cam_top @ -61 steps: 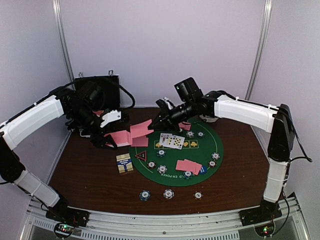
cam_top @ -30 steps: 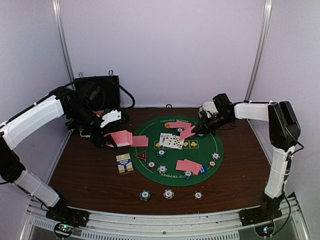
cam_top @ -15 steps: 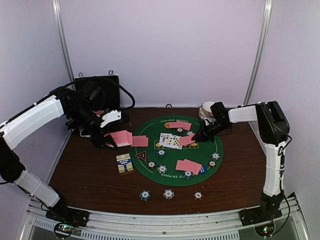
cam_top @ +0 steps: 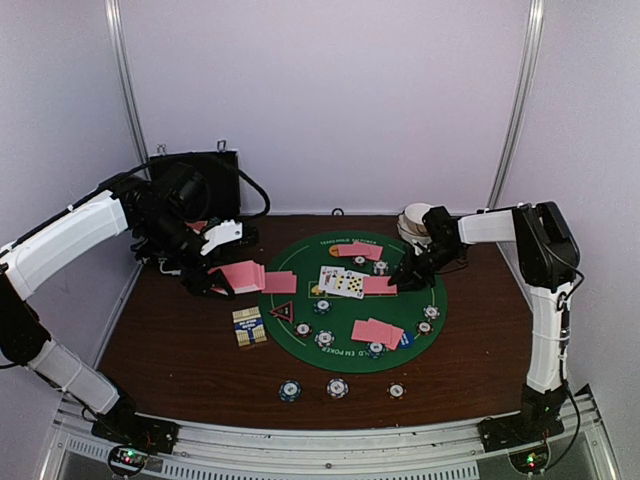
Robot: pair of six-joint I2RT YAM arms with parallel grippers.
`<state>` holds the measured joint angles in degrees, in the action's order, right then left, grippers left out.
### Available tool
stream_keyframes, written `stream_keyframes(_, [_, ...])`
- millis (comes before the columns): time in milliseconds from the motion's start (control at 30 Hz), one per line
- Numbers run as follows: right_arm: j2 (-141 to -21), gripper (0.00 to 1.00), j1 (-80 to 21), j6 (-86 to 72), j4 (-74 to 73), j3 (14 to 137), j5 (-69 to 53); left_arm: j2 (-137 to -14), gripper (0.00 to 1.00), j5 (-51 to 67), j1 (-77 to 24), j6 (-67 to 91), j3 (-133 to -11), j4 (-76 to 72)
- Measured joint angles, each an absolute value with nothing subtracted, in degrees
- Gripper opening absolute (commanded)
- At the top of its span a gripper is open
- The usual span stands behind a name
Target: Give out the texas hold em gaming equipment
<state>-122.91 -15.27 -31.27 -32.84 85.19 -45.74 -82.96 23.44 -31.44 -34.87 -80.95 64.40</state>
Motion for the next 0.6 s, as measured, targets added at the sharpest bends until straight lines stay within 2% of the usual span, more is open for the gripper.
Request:
stream_keyframes(133, [-122.87,0.51,-15.29,-30.70,-33.98,85.30,-44.95,-82.96,0.00,23.51,-31.44,-34.87,-80.95,64.40])
stream_keyframes(333, [-120.29,0.67,-16.03,-29.36,-37.50,86.48,-39.48,-82.96,0.00,23.68,-31.44,-34.87,-80.95,64.40])
stream_keyframes(500, [-112.81,0.78,-18.68,-29.39,-39.16,86.76,-35.09,-82.96,0.00,23.68,-31.44,-34.87,-80.95,64.40])
stream_keyframes(600, [-106.89,0.83,-24.25,-31.57,-36.64,86.87,-34.96,-82.96,0.00,23.73,-31.44,-34.87,-80.95,64.40])
